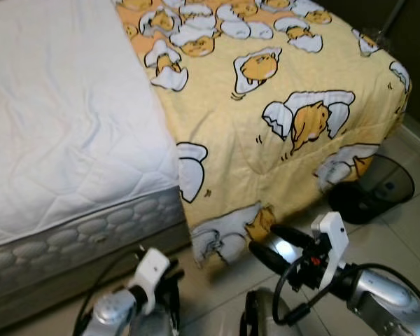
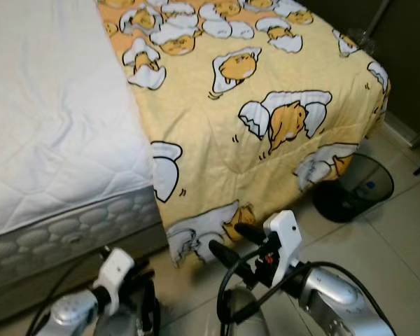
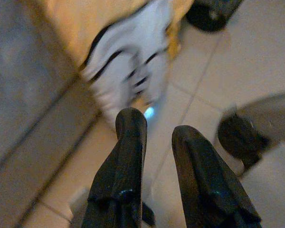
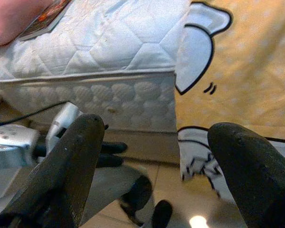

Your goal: Clean up the room

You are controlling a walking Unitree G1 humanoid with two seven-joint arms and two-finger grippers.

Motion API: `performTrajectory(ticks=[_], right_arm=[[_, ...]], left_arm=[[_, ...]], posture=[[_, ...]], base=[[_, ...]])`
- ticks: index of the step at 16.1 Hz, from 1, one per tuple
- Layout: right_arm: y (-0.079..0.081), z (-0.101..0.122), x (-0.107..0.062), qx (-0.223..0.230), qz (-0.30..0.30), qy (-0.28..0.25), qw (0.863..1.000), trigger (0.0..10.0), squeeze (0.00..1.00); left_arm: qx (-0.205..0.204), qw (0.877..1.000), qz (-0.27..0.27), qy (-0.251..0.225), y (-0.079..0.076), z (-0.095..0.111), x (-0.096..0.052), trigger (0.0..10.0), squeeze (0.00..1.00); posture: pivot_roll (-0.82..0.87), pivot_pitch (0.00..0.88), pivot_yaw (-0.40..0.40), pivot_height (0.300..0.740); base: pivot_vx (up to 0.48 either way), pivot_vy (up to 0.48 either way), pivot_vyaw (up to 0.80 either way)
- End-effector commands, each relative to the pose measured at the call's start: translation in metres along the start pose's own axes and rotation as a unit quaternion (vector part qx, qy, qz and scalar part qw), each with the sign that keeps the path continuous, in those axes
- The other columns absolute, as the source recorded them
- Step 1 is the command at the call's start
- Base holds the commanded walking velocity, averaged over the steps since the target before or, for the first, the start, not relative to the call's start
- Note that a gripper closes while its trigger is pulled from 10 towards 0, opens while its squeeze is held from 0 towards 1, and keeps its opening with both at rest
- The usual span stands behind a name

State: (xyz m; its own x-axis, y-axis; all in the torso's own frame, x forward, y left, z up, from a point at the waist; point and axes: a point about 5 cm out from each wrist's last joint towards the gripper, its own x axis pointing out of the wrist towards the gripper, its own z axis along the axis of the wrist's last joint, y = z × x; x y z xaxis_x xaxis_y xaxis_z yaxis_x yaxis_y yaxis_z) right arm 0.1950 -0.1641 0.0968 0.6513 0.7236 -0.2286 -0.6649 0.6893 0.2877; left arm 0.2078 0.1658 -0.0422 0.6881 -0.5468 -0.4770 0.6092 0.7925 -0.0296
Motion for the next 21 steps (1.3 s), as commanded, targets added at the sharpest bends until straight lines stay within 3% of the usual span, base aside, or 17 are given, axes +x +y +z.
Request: performTrajectory(ticks=[1, 3, 4, 6, 7, 10, 13, 14, 17, 20, 21], right_arm=[[-0.006, -0.003, 0.005, -0.008, -0.017, -0.002, 1.000, 10.0, 0.00], [-0.016, -0.004, 0.021, -0.014, -0.046, -0.022, 0.999, 10.0, 0.00], [-0.016, -0.004, 0.021, -0.014, -0.046, -0.022, 0.999, 10.0, 0.00], [-0.024, 0.000, 0.036, -0.016, -0.064, -0.047, 0.997, 10.0, 0.00], [-0.030, 0.004, 0.043, -0.022, -0.090, -0.065, 0.994, 10.0, 0.00], [-0.044, 0.015, 0.052, -0.047, -0.149, -0.103, 0.982, 10.0, 0.00], [-0.066, 0.023, 0.049, -0.069, -0.263, -0.142, 0.952, 10.0, 0.00], [-0.071, 0.021, 0.046, -0.067, -0.298, -0.150, 0.941, 10.0, 0.00], [-0.079, 0.019, 0.037, -0.095, -0.365, -0.165, 0.911, 10.0, 0.00], [-0.084, 0.017, 0.030, -0.107, -0.410, -0.178, 0.888, 10.0, 0.00], [-0.088, 0.017, 0.027, -0.105, -0.426, -0.175, 0.882, 10.0, 0.00]], left_arm=[[0.003, 1.000, 0.008, -0.022, 0.007, 0.004, -0.006, 10.0, 1.00], [0.000, 0.997, 0.033, -0.077, 0.026, 0.027, -0.007, 10.0, 1.00], [0.000, 0.997, 0.033, -0.077, 0.026, 0.027, -0.007, 10.0, 1.00], [-0.010, 0.988, 0.077, -0.136, 0.048, 0.056, -0.006, 10.0, 1.00], [-0.048, 0.978, 0.119, -0.164, 0.061, 0.069, -0.006, 10.0, 1.00], [-0.080, 0.955, 0.186, -0.216, 0.080, 0.096, -0.006, 10.0, 1.00], [-0.105, 0.912, 0.291, -0.270, 0.101, 0.133, -0.010, 10.0, 1.00], [-0.098, 0.905, 0.311, -0.273, 0.104, 0.140, -0.013, 10.0, 1.00], [-0.083, 0.908, 0.303, -0.277, 0.090, 0.151, -0.004, 10.0, 1.00], [-0.034, 0.925, 0.275, -0.259, 0.070, 0.156, 0.012, 10.0, 1.00], [-0.012, 0.931, 0.264, -0.253, 0.065, 0.159, 0.016, 10.0, 0.91]], posture=[[-0.10, 0.075, 0.008, 0.669], [-0.07, 0.033, 0.014, 0.669], [-0.07, 0.033, 0.014, 0.669], [-0.04, 0.000, 0.014, 0.669], [-0.03, 0.000, 0.011, 0.669], [-0.02, 0.000, 0.002, 0.669], [-0.01, 0.000, -0.002, 0.669], [-0.01, 0.000, -0.004, 0.669], [-0.02, 0.000, 0.000, 0.669], [-0.06, 0.000, 0.015, 0.669], [-0.06, 0.000, 0.018, 0.669]], base=[[0.000, 0.000, 0.00], [0.000, 0.000, 0.00], [0.000, 0.000, 0.00], [0.000, 0.000, 0.00], [0.000, 0.000, 0.00], [0.000, 0.000, 0.00], [0.000, 0.000, 0.00], [0.000, 0.000, 0.00], [0.000, 0.000, 0.00], [0.000, 0.000, 0.00], [0.000, 0.000, 0.00]])
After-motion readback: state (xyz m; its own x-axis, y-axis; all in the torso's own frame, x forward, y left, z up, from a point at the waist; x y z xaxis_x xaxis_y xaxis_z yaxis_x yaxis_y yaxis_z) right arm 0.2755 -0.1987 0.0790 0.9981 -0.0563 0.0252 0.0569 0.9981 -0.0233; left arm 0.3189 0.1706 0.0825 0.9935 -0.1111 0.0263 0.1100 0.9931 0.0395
